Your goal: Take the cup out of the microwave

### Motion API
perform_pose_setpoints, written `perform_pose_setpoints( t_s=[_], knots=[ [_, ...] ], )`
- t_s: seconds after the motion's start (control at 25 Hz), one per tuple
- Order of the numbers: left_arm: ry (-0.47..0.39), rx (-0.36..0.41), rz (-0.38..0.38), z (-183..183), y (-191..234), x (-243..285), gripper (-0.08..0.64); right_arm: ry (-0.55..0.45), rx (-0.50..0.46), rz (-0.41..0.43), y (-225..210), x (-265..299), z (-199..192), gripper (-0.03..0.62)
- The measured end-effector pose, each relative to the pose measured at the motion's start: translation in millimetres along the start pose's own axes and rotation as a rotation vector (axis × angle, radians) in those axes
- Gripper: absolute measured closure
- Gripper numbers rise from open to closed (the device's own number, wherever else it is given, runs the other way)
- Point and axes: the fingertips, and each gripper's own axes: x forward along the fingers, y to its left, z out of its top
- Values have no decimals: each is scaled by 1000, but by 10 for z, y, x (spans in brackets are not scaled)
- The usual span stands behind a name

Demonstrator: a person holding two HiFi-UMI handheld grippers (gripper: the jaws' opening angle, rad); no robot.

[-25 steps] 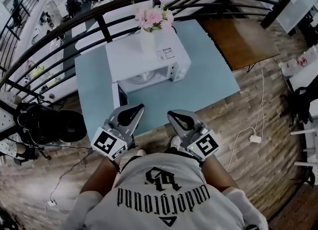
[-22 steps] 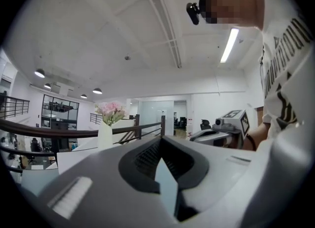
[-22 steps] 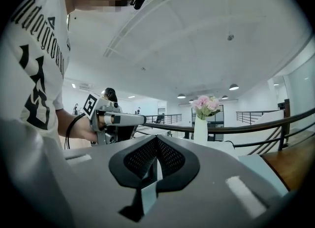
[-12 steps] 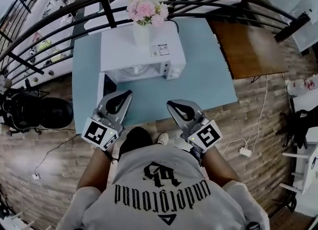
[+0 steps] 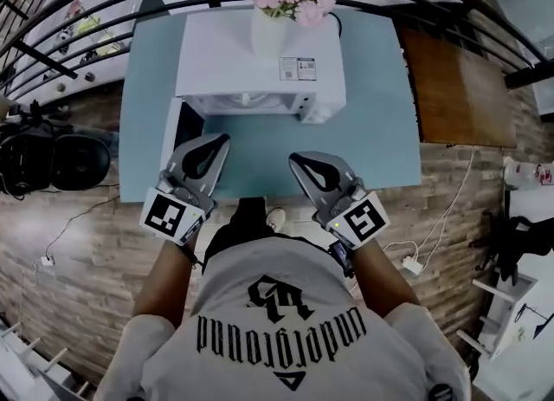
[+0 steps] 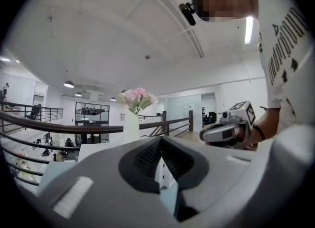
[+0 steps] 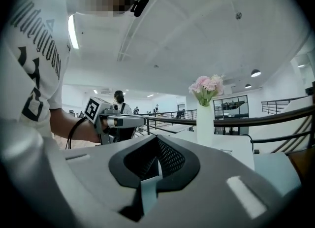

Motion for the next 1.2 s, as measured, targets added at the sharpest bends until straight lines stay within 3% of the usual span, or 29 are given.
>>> perform_pose_setpoints(
  t_s=[0.28,0.92,1.2],
  knots=[
    [87,-96,59,-415,190,185,509,72,56,29,-267,342,-485,591],
    [121,-116,66,-1433,535,657,509,145,102,80,-681,1151,-1644,514],
    [151,-134,102,-1914,678,742,509,127,72,43,-795,1457,-2045,506]
  ],
)
